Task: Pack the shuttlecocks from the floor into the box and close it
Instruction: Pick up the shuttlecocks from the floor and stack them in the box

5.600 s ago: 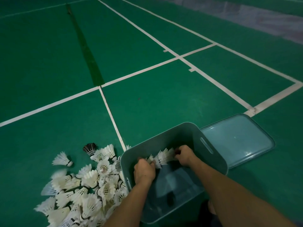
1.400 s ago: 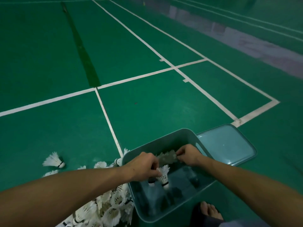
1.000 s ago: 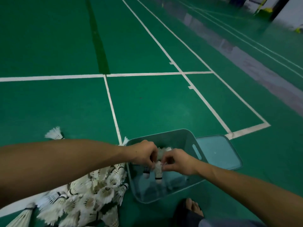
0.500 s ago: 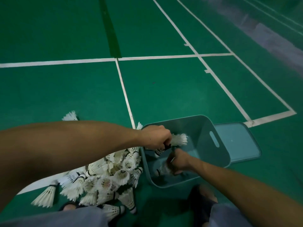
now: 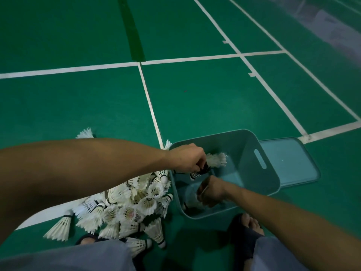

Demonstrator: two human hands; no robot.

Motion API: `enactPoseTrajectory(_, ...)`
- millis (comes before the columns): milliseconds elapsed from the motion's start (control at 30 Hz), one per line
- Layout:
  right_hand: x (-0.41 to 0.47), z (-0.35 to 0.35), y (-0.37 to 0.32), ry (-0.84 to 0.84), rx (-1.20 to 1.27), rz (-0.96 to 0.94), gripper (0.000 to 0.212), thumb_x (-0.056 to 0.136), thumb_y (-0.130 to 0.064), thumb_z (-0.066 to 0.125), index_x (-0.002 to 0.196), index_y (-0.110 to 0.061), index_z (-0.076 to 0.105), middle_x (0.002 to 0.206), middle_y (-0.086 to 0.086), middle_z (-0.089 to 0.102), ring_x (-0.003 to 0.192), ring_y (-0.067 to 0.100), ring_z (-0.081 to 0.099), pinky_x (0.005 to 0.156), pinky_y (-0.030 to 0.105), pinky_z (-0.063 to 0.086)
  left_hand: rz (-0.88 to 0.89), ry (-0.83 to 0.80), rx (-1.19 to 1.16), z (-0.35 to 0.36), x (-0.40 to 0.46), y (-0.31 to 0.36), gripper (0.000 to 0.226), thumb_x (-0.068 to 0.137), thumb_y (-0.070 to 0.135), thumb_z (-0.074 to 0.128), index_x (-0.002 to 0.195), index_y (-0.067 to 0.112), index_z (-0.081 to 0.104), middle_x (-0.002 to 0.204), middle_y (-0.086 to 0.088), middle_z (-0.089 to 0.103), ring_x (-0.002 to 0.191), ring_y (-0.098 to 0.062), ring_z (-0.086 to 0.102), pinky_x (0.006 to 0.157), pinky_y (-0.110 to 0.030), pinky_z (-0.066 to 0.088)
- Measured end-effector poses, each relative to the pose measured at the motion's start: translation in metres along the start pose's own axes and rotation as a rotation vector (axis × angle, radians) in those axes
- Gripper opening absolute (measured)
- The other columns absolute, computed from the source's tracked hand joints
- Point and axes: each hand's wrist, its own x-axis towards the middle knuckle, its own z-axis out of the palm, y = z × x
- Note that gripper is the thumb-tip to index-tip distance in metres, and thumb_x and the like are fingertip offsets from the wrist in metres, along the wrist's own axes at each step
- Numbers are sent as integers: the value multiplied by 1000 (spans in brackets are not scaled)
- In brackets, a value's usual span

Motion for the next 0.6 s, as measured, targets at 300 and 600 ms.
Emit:
enactPoseTrajectory(300, -31, -67, -15, 380, -299, -175, 54, 74, -35, 89, 117, -19, 60, 103, 3, 63, 96, 23, 62, 79, 34, 52, -75, -21, -37, 7, 2, -2, 10, 88, 13, 77, 97, 14, 74, 94, -1, 74, 89, -19, 69, 80, -39, 60)
enactPoseTrajectory(600, -29, -47, -8, 442, -491, -382, 17, 87, -36, 77, 93, -21, 70, 86, -2, 67, 80, 20, 60, 69, 35, 51, -298, 55, -333, 19, 12, 7, 15, 84, 17, 85, 97, 18, 79, 98, 1, 76, 91, -16, 70, 75, -27, 56)
